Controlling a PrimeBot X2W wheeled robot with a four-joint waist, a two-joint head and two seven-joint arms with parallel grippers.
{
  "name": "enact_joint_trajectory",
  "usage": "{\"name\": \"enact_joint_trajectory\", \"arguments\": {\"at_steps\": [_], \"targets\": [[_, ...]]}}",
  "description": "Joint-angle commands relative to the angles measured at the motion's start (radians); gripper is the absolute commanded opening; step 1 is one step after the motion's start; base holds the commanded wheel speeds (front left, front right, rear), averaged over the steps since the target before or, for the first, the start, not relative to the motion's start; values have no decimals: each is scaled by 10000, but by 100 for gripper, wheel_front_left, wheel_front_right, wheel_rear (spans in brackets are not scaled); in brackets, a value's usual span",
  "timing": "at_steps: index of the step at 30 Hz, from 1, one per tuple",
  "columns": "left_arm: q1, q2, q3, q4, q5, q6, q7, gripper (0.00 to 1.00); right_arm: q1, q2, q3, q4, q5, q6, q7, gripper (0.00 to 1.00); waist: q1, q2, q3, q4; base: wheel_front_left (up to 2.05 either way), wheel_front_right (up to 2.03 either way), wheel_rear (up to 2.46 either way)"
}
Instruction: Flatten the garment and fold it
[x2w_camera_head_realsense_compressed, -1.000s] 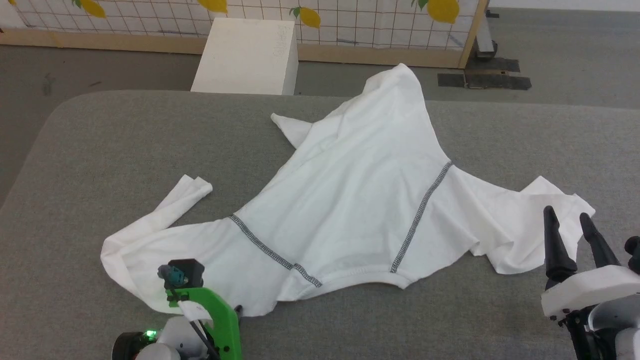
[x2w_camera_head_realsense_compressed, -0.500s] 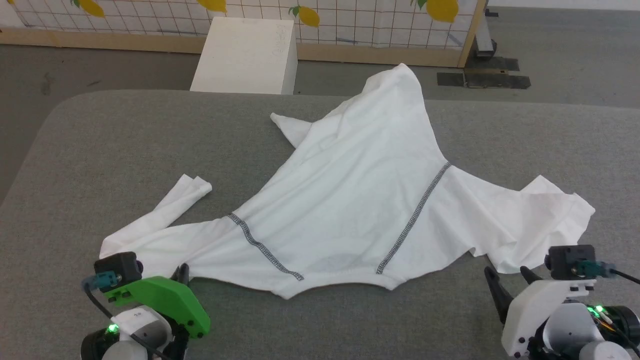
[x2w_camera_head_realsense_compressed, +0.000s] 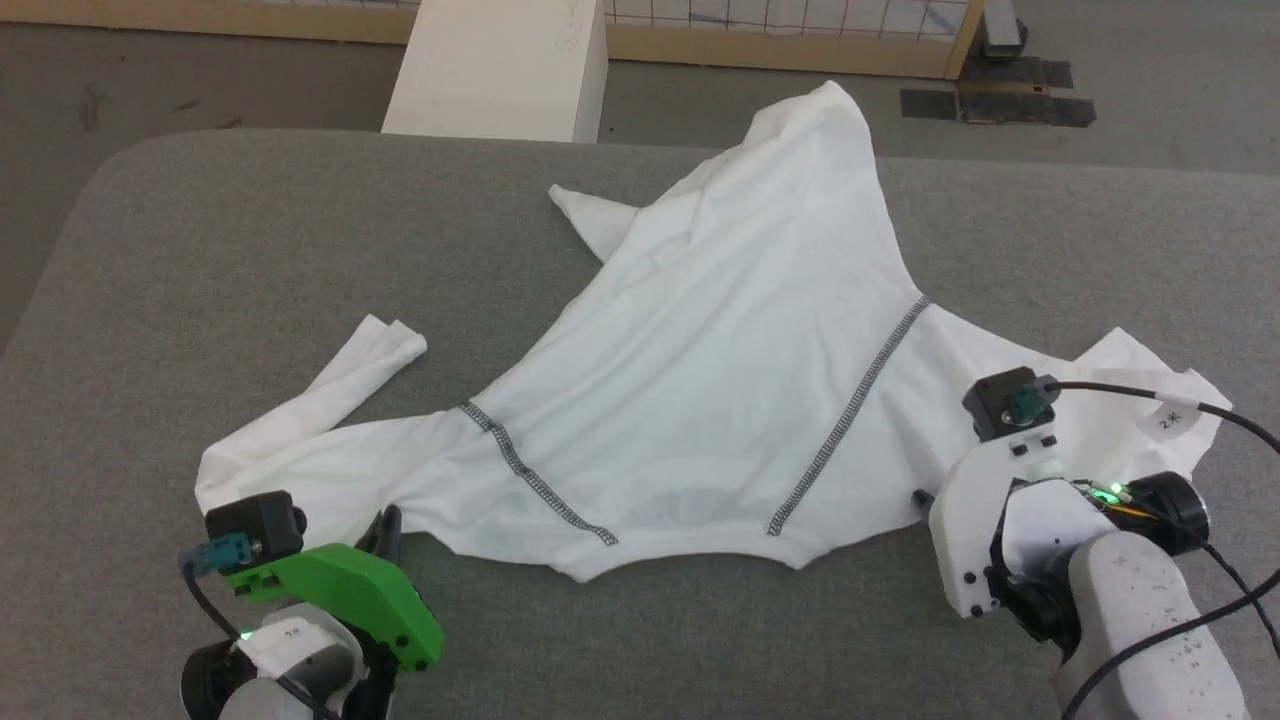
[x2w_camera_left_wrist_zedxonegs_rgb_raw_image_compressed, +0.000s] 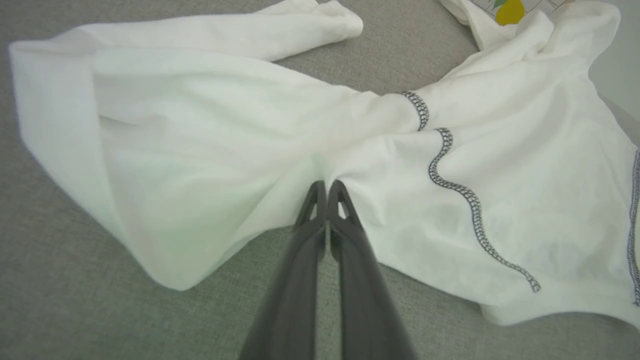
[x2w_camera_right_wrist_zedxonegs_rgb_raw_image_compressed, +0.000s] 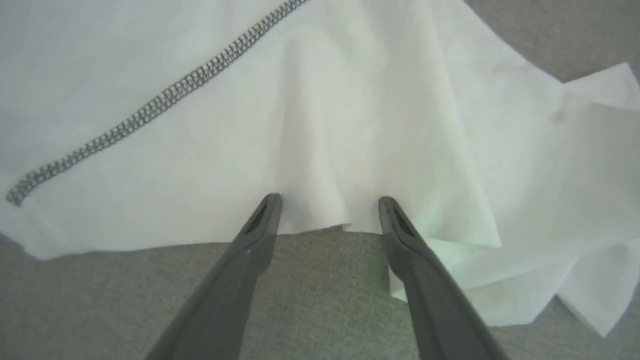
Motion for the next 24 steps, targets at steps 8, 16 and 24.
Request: {"name": "enact_joint_trajectory", "arguments": {"at_steps": [8,16,24], "targets": [[-227,7,-85,116,-206,-187,-390,0,-434,-298,387,389,702,-15,-756,0,0,0,-105,-28,0,0,0],[-1828,110,29,-1109,-1053,-916,-870,0,-1064,-962,-168,-2151,3304,-15,-620,0,0,0,-1037,-449,0,0,0],[-4452,839,-3,-2185,-1090,-1214,-301,0,-2679,-1761,-883,-3994,4860,-15,1191,0,0,0,-1583,-737,0,0,0]]}}
